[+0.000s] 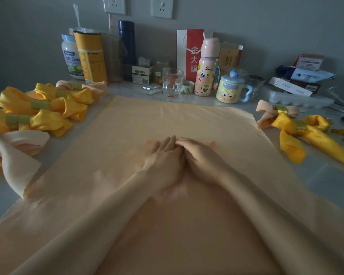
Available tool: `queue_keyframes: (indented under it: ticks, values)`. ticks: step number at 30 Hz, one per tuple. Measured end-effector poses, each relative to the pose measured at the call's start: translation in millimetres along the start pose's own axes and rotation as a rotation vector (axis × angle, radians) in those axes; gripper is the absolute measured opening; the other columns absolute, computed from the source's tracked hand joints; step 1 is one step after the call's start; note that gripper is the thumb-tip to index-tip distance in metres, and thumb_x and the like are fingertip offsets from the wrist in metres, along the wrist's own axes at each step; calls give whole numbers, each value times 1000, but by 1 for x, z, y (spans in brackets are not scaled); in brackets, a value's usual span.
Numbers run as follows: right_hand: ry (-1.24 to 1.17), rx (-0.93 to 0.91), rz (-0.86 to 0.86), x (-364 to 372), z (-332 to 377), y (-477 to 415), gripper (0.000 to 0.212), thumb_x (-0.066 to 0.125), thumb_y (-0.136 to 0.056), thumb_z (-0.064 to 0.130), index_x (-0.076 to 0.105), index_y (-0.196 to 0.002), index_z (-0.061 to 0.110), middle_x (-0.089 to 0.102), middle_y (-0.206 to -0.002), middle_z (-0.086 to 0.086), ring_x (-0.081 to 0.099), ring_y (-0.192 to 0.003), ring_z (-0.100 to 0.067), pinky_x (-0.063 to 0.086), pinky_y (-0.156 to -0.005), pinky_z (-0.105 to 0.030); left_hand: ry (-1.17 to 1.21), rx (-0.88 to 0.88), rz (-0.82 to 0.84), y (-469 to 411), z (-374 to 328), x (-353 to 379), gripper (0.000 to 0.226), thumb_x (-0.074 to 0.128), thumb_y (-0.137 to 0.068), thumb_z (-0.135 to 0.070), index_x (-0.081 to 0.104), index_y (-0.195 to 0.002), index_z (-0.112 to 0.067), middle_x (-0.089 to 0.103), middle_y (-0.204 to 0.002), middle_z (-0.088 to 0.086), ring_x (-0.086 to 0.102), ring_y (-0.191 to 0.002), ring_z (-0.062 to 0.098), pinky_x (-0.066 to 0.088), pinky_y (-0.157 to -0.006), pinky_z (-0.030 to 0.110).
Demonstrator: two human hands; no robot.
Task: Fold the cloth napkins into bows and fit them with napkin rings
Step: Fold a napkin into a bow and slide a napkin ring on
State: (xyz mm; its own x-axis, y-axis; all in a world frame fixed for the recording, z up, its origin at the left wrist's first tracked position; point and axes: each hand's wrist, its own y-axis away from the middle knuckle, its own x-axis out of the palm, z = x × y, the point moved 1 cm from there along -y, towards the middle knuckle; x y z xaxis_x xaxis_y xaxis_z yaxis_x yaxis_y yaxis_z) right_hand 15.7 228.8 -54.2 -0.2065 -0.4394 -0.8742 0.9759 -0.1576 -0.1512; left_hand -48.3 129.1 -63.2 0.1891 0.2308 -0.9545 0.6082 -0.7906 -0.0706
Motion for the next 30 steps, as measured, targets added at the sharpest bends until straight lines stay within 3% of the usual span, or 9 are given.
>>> queue_keyframes:
  ticks: [3, 6, 8, 10, 12, 16, 22, 24, 30]
  values:
    - [152, 85, 162, -3, -13, 5, 48, 23, -103, 27, 17, -149, 17, 8, -158, 2, 5, -145, -7, 1, -116, -26, -8, -76, 106, 3, -4, 3, 55, 17, -102, -34, 1, -151, -13, -9, -158, 5, -9, -145, 16, -7, -116, 33]
    - [173, 148, 161, -8, -18, 2, 48, 21, -102, 34, 22, -148, 21, 9, -158, 5, 4, -145, -7, 1, -116, -30, -18, -115, 149, -1, 2, -2, 57, 17, -101, -36, 6, -150, -10, -6, -159, 5, -7, -146, 16, -5, -115, 39]
    - [133, 138, 74, -10, -17, -1, 43, 29, -102, 30, 37, -143, 20, 23, -155, 1, 16, -143, -10, 9, -117, -36, 1, -119, 114, -4, 7, -9, 50, 19, -102, -36, 29, -145, -14, 13, -157, 4, 10, -145, 17, 6, -115, 44]
    - [120, 140, -41, -10, -16, -4, 37, 42, -97, 23, 53, -133, 20, 42, -146, 0, 34, -137, -12, 20, -114, -41, 69, -149, -32, -5, 16, -18, 36, 30, -100, -36, 59, -116, -21, 49, -138, 5, 39, -130, 21, 25, -104, 39]
    - [82, 157, -112, -14, -15, -5, 37, 51, -89, 14, 60, -124, 19, 56, -132, 0, 50, -124, -15, 28, -110, -42, 130, -164, -174, -5, 24, -24, 22, 47, -93, -32, 66, -100, -25, 63, -119, -1, 51, -116, 23, 32, -95, 34]
    - [120, 211, -89, -22, -13, -9, 53, 56, -83, 12, 47, -134, 22, 57, -127, -2, 50, -120, -20, 32, -105, -35, 267, -150, -250, -11, 29, -25, 31, 58, -85, -22, 60, -115, -25, 64, -108, -2, 52, -110, 20, 33, -93, 32]
    - [231, 148, -239, -18, -12, -11, 18, 58, -79, 12, 61, -96, 17, 57, -100, -2, 51, -103, -22, 28, -86, -31, 144, -84, -326, -12, 29, -20, 25, 54, -86, -13, 63, -107, -22, 56, -110, 1, 46, -111, 22, 27, -91, 31]
    - [233, 102, -249, -15, -12, -10, 16, 58, -78, 10, 58, -93, 14, 55, -100, -4, 51, -100, -25, 29, -82, -30, 170, -76, -337, -10, 27, -21, 31, 52, -81, -5, 61, -106, -20, 54, -108, 1, 48, -109, 22, 27, -90, 31]
    - [225, 97, -213, -15, -12, -8, 14, 63, -79, 17, 52, -79, 24, 45, -89, 5, 49, -94, -20, 23, -79, -29, 170, -79, -368, -4, 12, -29, 19, 53, -81, -17, 65, -95, -20, 54, -92, -7, 50, -100, 19, 28, -84, 29]
